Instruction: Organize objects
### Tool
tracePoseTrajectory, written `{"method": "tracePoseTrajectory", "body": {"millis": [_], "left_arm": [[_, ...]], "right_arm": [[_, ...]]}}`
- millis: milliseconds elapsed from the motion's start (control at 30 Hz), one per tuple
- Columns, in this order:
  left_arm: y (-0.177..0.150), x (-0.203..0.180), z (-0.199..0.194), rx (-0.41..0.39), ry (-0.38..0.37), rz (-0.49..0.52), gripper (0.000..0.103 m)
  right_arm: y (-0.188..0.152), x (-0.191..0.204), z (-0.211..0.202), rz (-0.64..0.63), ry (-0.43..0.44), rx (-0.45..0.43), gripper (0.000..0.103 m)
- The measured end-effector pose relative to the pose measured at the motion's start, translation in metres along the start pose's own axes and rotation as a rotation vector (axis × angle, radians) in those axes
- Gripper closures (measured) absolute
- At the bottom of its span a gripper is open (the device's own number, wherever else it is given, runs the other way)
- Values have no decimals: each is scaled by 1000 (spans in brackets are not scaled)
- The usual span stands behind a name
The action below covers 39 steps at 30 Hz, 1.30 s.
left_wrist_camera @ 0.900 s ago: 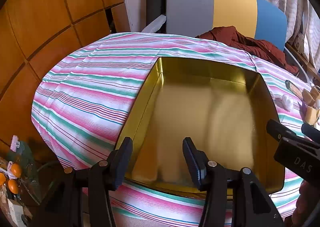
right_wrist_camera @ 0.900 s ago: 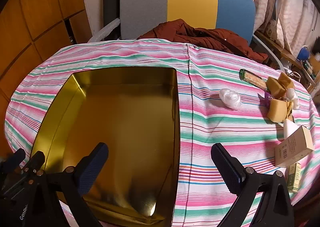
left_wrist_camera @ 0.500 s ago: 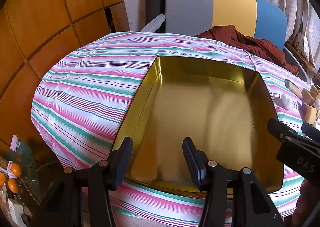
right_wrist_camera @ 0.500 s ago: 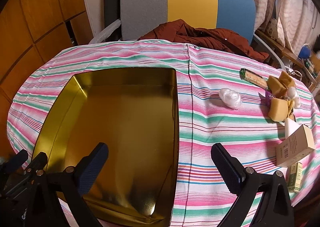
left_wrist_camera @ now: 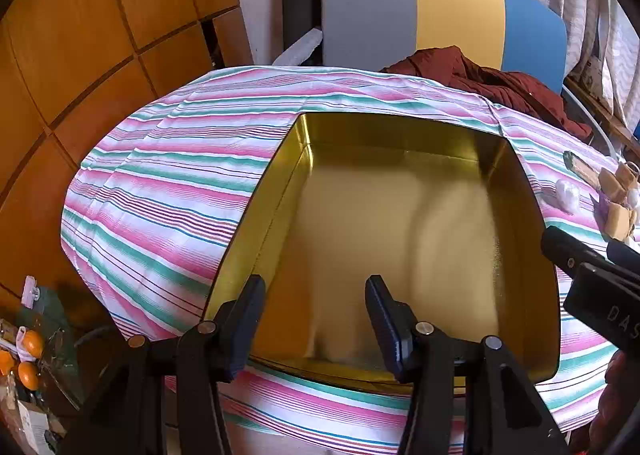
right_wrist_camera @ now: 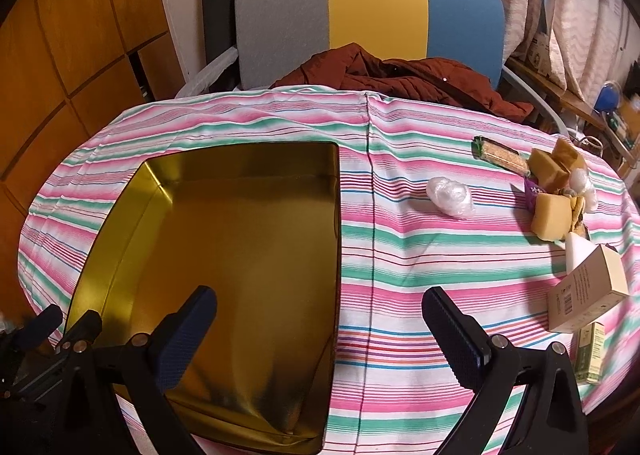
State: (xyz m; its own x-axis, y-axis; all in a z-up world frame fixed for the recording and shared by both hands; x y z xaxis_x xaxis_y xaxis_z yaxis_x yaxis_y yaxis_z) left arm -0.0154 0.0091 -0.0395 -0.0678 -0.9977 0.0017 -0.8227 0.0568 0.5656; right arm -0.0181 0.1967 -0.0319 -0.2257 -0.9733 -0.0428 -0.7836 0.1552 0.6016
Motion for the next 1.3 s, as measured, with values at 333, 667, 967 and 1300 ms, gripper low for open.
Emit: {"method": "tracePoseTrajectory", "body": {"millis": [333, 667, 967, 1300], "left_arm": [[0, -23, 0, 0, -29, 45, 50], [-6, -58, 2, 17, -104, 117, 50], [-7, -96, -4, 21, -318, 146, 50], [-16, -153, -10, 82, -494, 237, 50]], "right_arm": [[0, -24, -2, 33, -20, -3, 0], [0, -63, -9, 81, -46, -28, 0], [-2, -123, -7, 180, 28, -35, 0], [-29, -220, -30, 271, -115, -114, 0]]}}
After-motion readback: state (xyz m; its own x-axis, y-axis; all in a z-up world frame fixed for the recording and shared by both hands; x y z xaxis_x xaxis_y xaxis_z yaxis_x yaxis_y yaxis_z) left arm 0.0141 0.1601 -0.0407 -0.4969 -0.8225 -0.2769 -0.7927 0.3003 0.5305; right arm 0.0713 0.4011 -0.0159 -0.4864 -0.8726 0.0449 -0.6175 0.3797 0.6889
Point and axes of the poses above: each gripper's, at about its wrist camera, not at the fingertips, and z roughly the way its jaws point, x to its left, y to its top, the point moved 4 cm from there along z, roughly the way its jaws point, and after that the axes turned 6 degrees about -y, right-handed, at the moved point
